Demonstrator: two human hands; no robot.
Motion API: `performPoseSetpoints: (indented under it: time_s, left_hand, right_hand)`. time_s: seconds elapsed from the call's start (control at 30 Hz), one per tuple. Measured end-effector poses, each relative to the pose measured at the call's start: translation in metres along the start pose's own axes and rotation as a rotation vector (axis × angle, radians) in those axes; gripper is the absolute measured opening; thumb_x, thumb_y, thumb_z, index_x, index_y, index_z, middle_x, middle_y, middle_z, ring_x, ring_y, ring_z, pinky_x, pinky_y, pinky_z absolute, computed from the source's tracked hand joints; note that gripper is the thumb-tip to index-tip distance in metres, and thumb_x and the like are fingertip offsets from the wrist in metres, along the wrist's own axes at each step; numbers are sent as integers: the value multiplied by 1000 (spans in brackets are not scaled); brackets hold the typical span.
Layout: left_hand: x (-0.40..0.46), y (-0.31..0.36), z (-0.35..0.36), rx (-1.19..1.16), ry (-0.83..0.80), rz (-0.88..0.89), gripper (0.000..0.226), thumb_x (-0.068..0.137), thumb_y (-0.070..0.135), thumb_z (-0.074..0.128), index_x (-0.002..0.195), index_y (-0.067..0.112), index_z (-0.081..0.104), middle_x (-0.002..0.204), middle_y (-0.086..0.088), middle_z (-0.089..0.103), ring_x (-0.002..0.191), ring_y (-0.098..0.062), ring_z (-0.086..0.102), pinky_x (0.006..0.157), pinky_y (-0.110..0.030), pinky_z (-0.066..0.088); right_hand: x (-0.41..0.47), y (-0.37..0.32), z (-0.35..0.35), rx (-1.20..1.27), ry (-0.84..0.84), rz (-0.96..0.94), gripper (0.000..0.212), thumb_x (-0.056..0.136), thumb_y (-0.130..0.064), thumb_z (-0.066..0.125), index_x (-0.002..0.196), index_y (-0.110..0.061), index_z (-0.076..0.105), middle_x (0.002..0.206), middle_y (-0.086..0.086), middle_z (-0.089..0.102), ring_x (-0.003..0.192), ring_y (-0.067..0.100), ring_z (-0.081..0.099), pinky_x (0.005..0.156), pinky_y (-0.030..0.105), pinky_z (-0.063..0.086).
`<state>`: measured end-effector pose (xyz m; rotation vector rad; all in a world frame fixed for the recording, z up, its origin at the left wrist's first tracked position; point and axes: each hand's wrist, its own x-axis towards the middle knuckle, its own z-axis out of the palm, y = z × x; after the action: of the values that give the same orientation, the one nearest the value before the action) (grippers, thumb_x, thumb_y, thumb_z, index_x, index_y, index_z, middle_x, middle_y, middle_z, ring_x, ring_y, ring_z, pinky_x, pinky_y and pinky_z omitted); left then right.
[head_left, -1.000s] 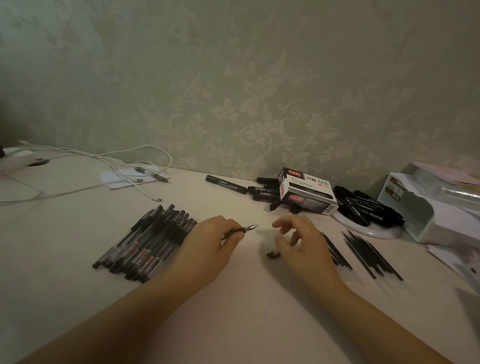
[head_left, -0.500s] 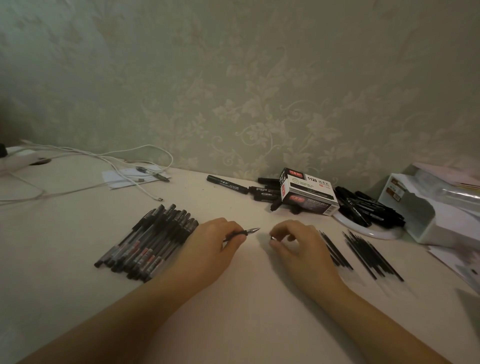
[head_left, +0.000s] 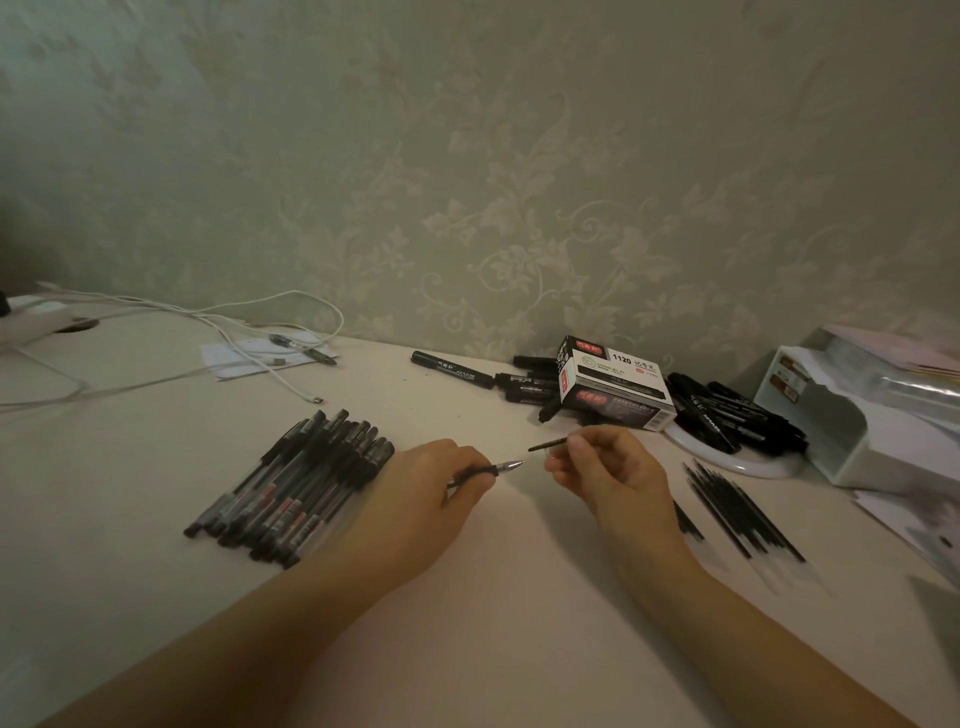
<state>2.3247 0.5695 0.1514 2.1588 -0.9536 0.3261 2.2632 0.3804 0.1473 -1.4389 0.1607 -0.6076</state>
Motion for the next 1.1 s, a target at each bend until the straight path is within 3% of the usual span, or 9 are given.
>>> performPoseSetpoints:
  time_s: [0.2, 0.47, 0.67, 0.9, 1.1]
  left_hand:
    - [0, 5, 0, -19, -32, 24, 22, 96, 34, 53, 108, 24, 69, 91, 7, 64, 85, -5, 57, 80, -28, 47]
    - [0, 7, 0, -69, -24, -26, 16, 93, 33, 57, 102, 25, 68, 87, 11, 65, 81, -3, 59, 74, -21, 48]
    - [0, 8, 1, -4, -31, -8, 19, 95, 30, 56, 102, 19, 69, 88, 3, 65, 81, -11, 57, 75, -29, 46]
    - [2, 11, 1, 62, -56, 8, 20, 96, 29, 53, 90, 17, 68, 78, 3, 57, 71, -11, 49, 58, -17, 31]
    - [4, 12, 3, 51, -70, -2, 22, 96, 28, 54, 79, 16, 63, 74, 1, 59, 69, -13, 50, 60, -25, 32]
  right_hand:
    - [-3, -1, 4, -54, -125, 15, 5, 93, -7, 63, 98, -7, 66, 84, 10, 75, 80, 21, 74, 69, 19, 56]
    - [-3, 0, 6, -173, -244, 69, 3, 90, -15, 68, 93, -14, 70, 84, 7, 77, 77, 16, 73, 66, 18, 54]
    - [-1, 2, 5, -203, -265, 74, 6, 87, -13, 72, 91, -9, 71, 77, 9, 76, 68, 13, 71, 63, 15, 52]
    - [2, 3, 3, -204, -274, 83, 6, 85, -14, 73, 88, -10, 72, 75, 9, 76, 66, 12, 71, 64, 16, 52]
    - [4, 3, 3, -209, -278, 87, 8, 85, -15, 73, 91, -9, 72, 75, 9, 76, 66, 13, 71, 64, 17, 54]
